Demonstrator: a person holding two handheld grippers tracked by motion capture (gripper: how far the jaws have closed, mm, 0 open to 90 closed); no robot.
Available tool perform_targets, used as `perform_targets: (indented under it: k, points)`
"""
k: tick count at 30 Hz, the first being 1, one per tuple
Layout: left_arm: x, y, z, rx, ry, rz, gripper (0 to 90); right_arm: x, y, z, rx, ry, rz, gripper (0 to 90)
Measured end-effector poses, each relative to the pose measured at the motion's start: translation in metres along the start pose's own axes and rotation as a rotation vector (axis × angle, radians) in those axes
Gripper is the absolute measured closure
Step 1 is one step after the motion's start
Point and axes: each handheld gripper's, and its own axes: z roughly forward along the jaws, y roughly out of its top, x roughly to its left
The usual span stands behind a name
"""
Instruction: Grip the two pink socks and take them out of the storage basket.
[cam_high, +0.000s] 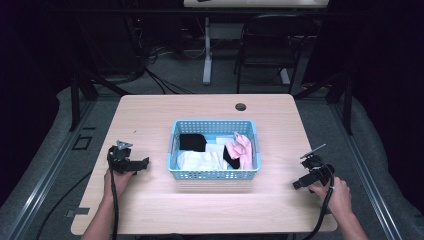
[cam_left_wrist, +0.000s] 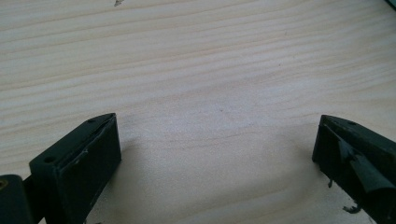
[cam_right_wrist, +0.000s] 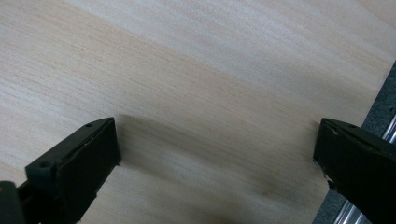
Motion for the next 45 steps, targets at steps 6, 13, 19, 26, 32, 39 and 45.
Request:
perform_targets:
  k: [6, 13, 19, 26, 32, 39, 45]
  points:
    - [0.000, 0.000, 0.000, 0.000, 0.000, 0.000, 0.9, 0.000, 0.000, 0.000, 0.000, -0.001, -0.001, 0.0]
    - [0.000, 0.000, 0.000, 0.000, 0.000, 0.000, 0.9, 0.000, 0.000, 0.000, 0.003, -0.001, 0.003, 0.0]
    - [0.000, 0.000, 0.000, 0.000, 0.000, 0.000, 0.9, 0.001, 0.003, 0.000, 0.023, -0.010, -0.007, 0.0]
    - [0.000, 0.000, 0.000, 0.002, -0.003, 0.002, 0.9, 0.006, 0.007, -0.007, 0.034, -0.023, -0.041, 0.0]
    - [0.000, 0.000, 0.000, 0.000, -0.001, 0.002, 0.9, 0.011, 0.011, -0.024, -0.027, -0.003, -0.050, 0.0]
    - [-0.001, 0.000, 0.000, -0.001, 0.001, -0.002, 1.1, 0.017, 0.018, -0.041, -0.059, 0.043, -0.060, 0.3]
    - [-0.001, 0.000, 0.000, -0.001, 0.003, -0.004, 1.1, 0.030, 0.029, -0.060, -0.111, 0.077, -0.080, 0.3]
